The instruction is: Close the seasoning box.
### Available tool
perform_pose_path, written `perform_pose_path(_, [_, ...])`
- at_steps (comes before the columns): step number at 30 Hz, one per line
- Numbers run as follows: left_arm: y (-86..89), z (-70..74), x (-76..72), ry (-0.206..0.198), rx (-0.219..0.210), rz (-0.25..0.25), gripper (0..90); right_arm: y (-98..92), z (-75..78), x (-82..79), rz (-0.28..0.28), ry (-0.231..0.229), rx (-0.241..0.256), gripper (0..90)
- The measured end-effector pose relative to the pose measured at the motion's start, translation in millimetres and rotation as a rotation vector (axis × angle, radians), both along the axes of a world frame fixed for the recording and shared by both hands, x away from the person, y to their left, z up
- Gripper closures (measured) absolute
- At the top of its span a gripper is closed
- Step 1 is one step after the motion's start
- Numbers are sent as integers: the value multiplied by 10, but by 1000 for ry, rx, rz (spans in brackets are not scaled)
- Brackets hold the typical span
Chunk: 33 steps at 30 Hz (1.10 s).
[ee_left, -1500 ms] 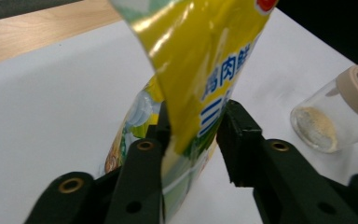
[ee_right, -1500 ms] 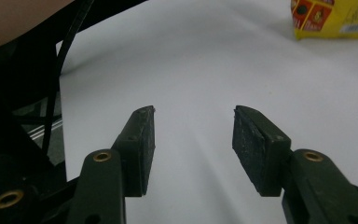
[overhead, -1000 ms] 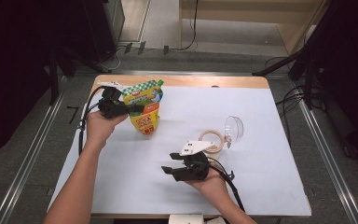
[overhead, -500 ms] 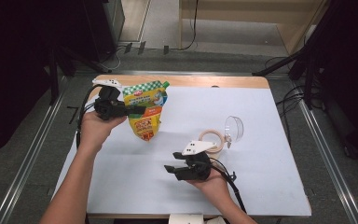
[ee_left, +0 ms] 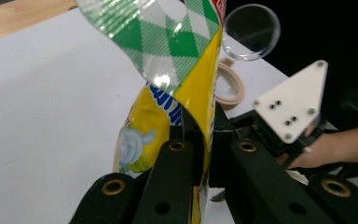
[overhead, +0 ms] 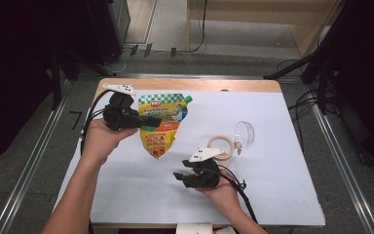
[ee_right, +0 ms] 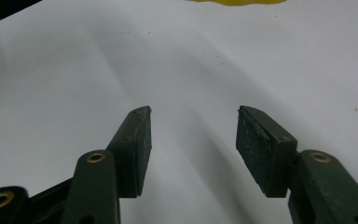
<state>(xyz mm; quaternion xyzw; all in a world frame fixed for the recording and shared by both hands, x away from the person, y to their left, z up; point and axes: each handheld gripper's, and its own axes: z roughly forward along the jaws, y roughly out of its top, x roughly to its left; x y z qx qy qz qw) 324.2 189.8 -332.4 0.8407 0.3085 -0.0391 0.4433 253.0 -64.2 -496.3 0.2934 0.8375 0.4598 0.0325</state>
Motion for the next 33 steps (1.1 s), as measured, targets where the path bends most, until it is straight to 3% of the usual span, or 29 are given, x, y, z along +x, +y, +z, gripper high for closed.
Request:
perform_pose_path(7, [-164, 67, -131, 18, -19, -80, 900, -13, -7, 35, -32, 11, 18, 487])
perform_pose_path(11, [-235, 88, -195, 25, -29, -113, 900, -22, -13, 55, -33, 27, 35, 560])
perform_pose_path(16, [-316, 105, -291, 30, -17, -138, 900, -23, 21, 39, -87, -49, 39, 687])
perform_pose_path(22, [-341, 114, -342, 55, -41, -153, 900, -5, 16, 32, -132, -113, 18, 697])
perform_pose_path(25, [-336, 99, -338, 67, -48, -153, 900, 0, 30, 19, -119, -129, 46, 698])
perform_pose_path(31, [-293, 78, -306, 81, -70, -104, 896, 91, 60, -87, -20, -187, 24, 682])
perform_pose_path(33, [-318, 75, -312, 66, -59, -91, 890, 119, 68, -113, -14, -195, 13, 682])
